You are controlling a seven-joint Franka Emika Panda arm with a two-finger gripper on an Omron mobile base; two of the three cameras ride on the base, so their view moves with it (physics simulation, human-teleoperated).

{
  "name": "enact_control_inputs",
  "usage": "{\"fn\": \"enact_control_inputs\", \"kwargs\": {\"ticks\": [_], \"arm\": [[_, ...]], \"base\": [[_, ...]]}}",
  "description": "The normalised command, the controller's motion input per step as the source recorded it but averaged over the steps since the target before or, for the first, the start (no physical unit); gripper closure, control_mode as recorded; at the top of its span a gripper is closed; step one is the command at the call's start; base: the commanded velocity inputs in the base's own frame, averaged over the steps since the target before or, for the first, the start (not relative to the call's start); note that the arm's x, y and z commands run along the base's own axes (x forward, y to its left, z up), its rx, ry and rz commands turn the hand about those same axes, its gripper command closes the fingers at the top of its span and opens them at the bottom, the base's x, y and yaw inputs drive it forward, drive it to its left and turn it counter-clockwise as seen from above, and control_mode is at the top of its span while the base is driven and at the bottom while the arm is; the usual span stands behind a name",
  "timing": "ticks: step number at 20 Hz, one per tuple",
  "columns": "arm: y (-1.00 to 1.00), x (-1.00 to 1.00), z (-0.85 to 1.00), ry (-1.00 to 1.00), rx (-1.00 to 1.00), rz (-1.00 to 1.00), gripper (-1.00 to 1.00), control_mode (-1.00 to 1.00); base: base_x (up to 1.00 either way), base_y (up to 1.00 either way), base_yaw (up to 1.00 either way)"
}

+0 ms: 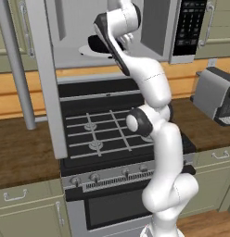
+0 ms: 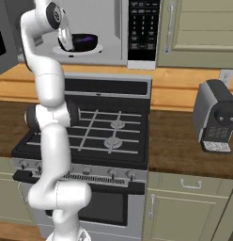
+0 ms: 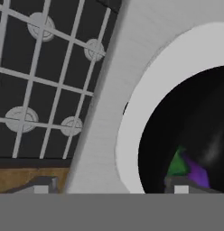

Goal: Pick the eggplant from the sink and place it in the bowl. Then pick the bowl and place it in the microwave. Then close the microwave door and press the start button.

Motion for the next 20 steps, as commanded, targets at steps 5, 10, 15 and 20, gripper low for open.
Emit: {"fn": "enact_control_inputs", "kwargs": {"ticks": [5, 10, 15, 20], "arm": [[0.12, -1.0, -0.87, 0.0, -0.01, 0.0, -1.0, -1.0], [0.21, -1.0, -0.78, 0.0, -0.02, 0.0, -1.0, -1.0], [0.03, -1.0, -0.21, 0.1, 0.0, 0.0, -1.0, -1.0], [-0.25, -1.0, -0.13, 0.3, 0.13, 0.0, -1.0, -1.0]], "base": [[0.0, 0.0, 0.0], [0.0, 0.0, 0.0], [0.0, 0.0, 0.0], [0.0, 0.0, 0.0]]}}
